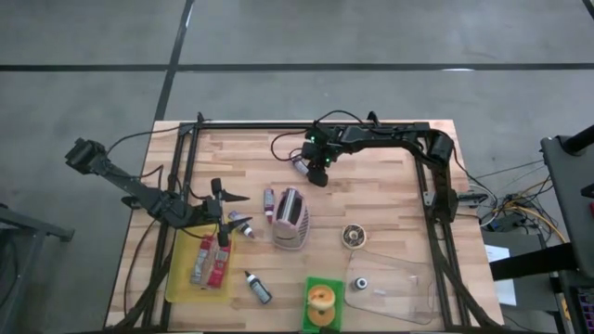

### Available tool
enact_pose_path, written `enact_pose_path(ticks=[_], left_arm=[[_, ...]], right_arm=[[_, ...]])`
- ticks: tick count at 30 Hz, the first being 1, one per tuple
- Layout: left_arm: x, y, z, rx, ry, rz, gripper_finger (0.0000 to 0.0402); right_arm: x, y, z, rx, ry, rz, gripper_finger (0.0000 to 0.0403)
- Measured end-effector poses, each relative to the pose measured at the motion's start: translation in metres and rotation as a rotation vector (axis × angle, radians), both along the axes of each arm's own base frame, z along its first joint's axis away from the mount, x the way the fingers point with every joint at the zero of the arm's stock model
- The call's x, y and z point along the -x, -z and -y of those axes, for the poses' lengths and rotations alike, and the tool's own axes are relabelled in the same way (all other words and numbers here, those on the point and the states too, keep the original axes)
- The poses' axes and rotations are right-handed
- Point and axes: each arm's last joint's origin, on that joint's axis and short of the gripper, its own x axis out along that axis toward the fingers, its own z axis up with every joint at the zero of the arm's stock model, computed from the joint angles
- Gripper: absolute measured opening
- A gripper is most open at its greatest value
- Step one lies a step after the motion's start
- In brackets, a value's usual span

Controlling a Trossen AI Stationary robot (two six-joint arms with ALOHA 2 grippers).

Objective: Pick & Place Food Item
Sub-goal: Put the pink food coloring bottle into the transparent bin, then put the violet food coloring bottle into the transparent bin

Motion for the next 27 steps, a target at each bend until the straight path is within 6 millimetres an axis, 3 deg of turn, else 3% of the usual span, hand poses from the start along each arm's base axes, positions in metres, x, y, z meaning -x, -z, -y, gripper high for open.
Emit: enact_pose_path(ticks=[4, 9, 19, 23, 27], left_arm=[[0.000, 0.000, 0.000, 0.001, 0.000, 0.001, 0.0266], [0.000, -0.001, 0.000, 0.004, 0.000, 0.007, 0.0266], [0.000, -0.001, 0.000, 0.009, -0.003, 0.008, 0.0266], [-0.001, -0.001, -0.002, 0.045, -0.001, 0.012, 0.0266], [-0.002, 0.000, -0.002, 0.079, 0.026, 0.011, 0.0266]], right_arm=[[0.002, 0.001, 0.000, 0.005, 0.006, -0.026, 0.0123], [0.005, 0.003, -0.003, 0.005, -0.006, -0.066, 0.0023], [0.007, 0.003, -0.022, -0.001, -0.007, -0.175, 0.0007], [0.006, -0.014, -0.029, 0.073, 0.015, -0.147, 0.0008], [0.008, -0.046, -0.037, 0.158, 0.012, -0.010, 0.0008]])
